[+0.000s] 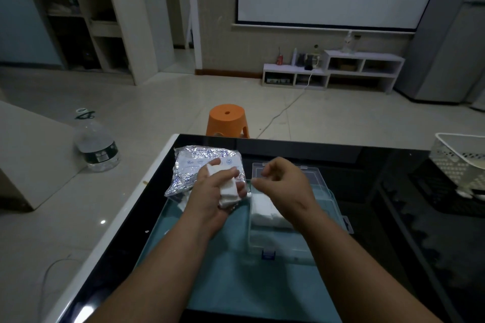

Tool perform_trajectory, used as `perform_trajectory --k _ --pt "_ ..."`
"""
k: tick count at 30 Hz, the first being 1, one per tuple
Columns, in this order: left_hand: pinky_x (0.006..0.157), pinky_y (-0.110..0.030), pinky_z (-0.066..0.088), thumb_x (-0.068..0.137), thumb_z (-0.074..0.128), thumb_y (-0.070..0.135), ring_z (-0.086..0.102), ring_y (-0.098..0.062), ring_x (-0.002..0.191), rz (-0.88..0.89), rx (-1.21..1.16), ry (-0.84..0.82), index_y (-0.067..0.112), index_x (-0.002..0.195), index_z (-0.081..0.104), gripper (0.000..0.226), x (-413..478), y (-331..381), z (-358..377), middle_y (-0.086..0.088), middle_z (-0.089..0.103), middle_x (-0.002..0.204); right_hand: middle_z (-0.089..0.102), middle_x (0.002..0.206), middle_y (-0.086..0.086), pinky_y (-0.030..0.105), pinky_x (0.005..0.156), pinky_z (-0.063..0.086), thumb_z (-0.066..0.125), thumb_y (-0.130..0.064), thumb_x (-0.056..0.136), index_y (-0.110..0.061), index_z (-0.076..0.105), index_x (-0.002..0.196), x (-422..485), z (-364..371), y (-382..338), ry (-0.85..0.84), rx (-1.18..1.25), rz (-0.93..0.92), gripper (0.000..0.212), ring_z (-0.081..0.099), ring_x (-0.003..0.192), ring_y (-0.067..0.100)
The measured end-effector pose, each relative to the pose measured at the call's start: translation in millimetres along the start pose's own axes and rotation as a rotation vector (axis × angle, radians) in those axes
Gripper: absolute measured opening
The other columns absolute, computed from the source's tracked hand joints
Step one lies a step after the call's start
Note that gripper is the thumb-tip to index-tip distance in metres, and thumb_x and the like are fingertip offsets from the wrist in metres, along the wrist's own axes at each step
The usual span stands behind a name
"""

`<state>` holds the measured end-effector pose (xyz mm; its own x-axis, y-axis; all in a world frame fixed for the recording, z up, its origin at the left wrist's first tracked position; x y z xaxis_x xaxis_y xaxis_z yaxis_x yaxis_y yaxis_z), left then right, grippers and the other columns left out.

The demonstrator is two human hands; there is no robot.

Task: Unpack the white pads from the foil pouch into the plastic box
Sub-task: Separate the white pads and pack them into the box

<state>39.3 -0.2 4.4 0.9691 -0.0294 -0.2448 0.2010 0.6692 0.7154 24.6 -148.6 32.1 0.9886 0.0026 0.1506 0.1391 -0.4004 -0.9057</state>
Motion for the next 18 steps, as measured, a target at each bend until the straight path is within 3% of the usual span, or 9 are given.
perform_trajectory --k 1,3,5,6,9,11,15,18 --pt "0.06 -0.034 0.054 0.081 0.061 -0.008 0.061 -0.024 0.064 -0.019 0.042 -0.012 0.02 0.117 0.048 0.048 0 0 0 -0.016 0.062 0.093 0.059 0.088 -0.004 0.026 0.067 0.05 0.076 -0.019 0.078 -0.023 0.059 0.094 -1 0 -1 -0.065 -0.008 -0.024 0.024 0.054 0.078 0.011" --pt "0.059 -0.035 0.053 0.078 0.059 -0.015 0.06 -0.025 0.069 -0.067 0.095 -0.047 0.018 0.122 0.046 0.056 -1 -2 1 -0.017 0.063 0.096 0.057 0.119 -0.008 0.016 0.08 0.05 0.082 -0.017 0.072 -0.026 0.053 0.125 -1 2 -2 -0.214 -0.105 -0.061 0.061 0.053 0.101 0.003" --pt "0.054 -0.033 0.055 0.079 0.054 -0.019 0.06 -0.027 0.068 -0.109 0.128 -0.082 0.016 0.12 0.047 0.054 -3 -5 4 -0.018 0.061 0.09 0.043 0.145 -0.013 0.027 0.107 0.041 0.087 -0.023 0.064 -0.034 0.031 0.147 0 6 1 -0.325 -0.235 -0.118 0.101 0.041 0.129 0.006" --pt "0.053 -0.033 0.055 0.078 0.052 -0.019 0.06 -0.028 0.068 -0.128 0.156 -0.103 0.015 0.117 0.048 0.052 -4 -6 5 -0.019 0.06 0.089 0.037 0.151 -0.016 0.034 0.113 0.034 0.089 -0.026 0.06 -0.038 0.02 0.151 -1 8 2 -0.367 -0.276 -0.131 0.115 0.035 0.137 0.009" --pt "0.058 -0.035 0.054 0.065 0.058 -0.014 0.063 -0.035 0.077 -0.149 0.226 -0.189 0.007 0.121 0.047 0.06 -6 -12 6 -0.027 0.057 0.101 0.034 0.154 -0.016 0.046 0.114 0.034 0.094 -0.029 0.053 -0.05 0.001 0.15 -2 13 4 -0.438 -0.301 -0.136 0.136 0.032 0.142 0.017" --pt "0.061 -0.037 0.055 0.056 0.055 -0.011 0.066 -0.038 0.085 -0.173 0.234 -0.228 0.005 0.126 0.046 0.072 -6 -15 7 -0.027 0.059 0.107 0.037 0.153 -0.013 0.048 0.113 0.035 0.094 -0.03 0.052 -0.056 -0.003 0.147 -4 15 2 -0.435 -0.353 -0.146 0.138 0.033 0.141 0.021" --pt "0.054 -0.03 0.053 0.068 0.052 -0.014 0.067 -0.027 0.075 -0.179 0.274 -0.274 0.012 0.121 0.053 0.06 -5 -14 3 -0.015 0.065 0.092 0.048 0.143 -0.011 0.048 0.105 0.042 0.083 -0.028 0.066 -0.063 0.004 0.142 -5 15 0 -0.36 -0.403 -0.188 0.115 0.043 0.13 0.027" --pt "0.06 -0.033 0.053 0.065 0.058 -0.011 0.068 -0.027 0.079 -0.182 0.244 -0.32 0.015 0.122 0.053 0.063 -6 -12 2 -0.014 0.066 0.095 0.046 0.143 -0.011 0.041 0.107 0.039 0.078 -0.025 0.07 -0.058 0.013 0.143 -6 11 -3 -0.347 -0.424 -0.208 0.103 0.04 0.129 0.025"
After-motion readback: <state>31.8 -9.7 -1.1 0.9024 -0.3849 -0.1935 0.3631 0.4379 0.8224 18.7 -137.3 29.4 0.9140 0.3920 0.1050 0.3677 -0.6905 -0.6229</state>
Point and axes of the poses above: each hand's wrist, its own x-axis towards the middle knuckle, its own z-axis out of the palm, y = z × x, the point moved 1 cm from there along x, towards the middle knuckle
